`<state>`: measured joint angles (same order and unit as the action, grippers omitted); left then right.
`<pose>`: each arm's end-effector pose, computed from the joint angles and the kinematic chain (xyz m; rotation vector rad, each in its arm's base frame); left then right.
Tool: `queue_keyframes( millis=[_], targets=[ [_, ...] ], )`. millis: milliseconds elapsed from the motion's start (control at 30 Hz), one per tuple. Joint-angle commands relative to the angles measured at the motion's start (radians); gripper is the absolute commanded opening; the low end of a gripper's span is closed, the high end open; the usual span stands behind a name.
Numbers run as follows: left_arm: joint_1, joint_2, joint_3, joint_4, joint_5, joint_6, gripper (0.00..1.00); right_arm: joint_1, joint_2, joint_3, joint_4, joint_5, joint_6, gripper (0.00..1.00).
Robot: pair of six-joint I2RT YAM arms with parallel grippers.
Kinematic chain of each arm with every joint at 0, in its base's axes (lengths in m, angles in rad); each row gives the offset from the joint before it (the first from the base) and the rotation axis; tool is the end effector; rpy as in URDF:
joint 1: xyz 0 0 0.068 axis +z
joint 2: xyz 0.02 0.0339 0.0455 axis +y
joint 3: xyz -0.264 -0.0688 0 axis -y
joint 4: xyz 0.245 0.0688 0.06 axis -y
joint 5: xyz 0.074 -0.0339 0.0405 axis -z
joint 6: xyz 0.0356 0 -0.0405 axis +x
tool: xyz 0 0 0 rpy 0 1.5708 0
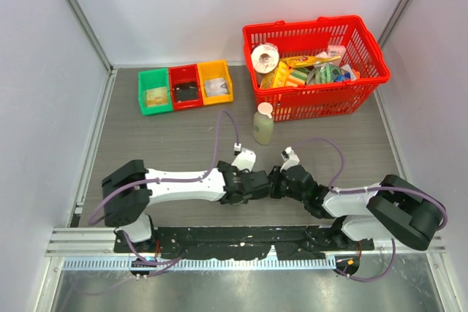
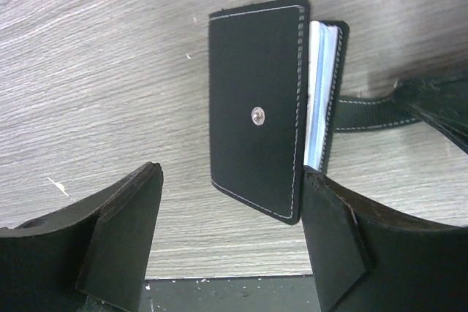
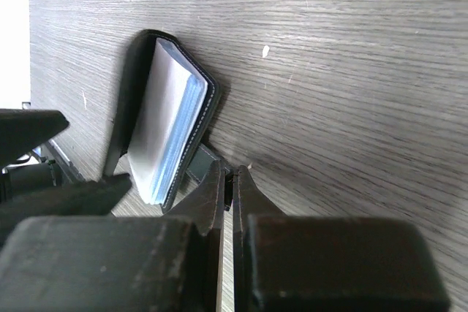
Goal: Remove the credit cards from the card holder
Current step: Open the card holder at the center of the board.
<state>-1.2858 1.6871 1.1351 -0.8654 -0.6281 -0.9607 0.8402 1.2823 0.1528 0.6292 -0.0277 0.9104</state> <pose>0.1062 -0.2882 0.1967 0.3438 2.4828 0.1786 0.1327 0.1496 0.1181 0.0608 2.2624 1.0504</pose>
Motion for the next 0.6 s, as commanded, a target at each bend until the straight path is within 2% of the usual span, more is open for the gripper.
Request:
queue_keyframes(
  millis=[0, 100, 267, 433, 567],
  targets=[
    [0.06, -0.101, -0.058, 0.089, 0.007, 0.005, 0.76, -0.001, -0.017, 0.022, -0.034, 0.025, -0.042, 0.01],
    [0.092, -0.129, -0.087, 0.129, 0.044, 0.017, 0.73, -0.001, -0.011, 0.021, -0.033, 0.025, -0.044, 0.01],
    [0.141, -0.158, -0.149, 0.137, 0.044, 0.014, 0.56, 0.0, -0.02, 0.031, -0.062, 0.025, -0.044, 0.01],
    [0.213, -0.222, -0.276, 0.244, 0.105, 0.001, 0.29, -0.006, -0.032, 0.044, -0.111, 0.077, -0.054, 0.01],
    [0.278, -0.262, -0.397, 0.37, 0.192, -0.027, 0.22, -0.009, -0.026, 0.06, -0.141, 0.074, -0.068, 0.01]
  ],
)
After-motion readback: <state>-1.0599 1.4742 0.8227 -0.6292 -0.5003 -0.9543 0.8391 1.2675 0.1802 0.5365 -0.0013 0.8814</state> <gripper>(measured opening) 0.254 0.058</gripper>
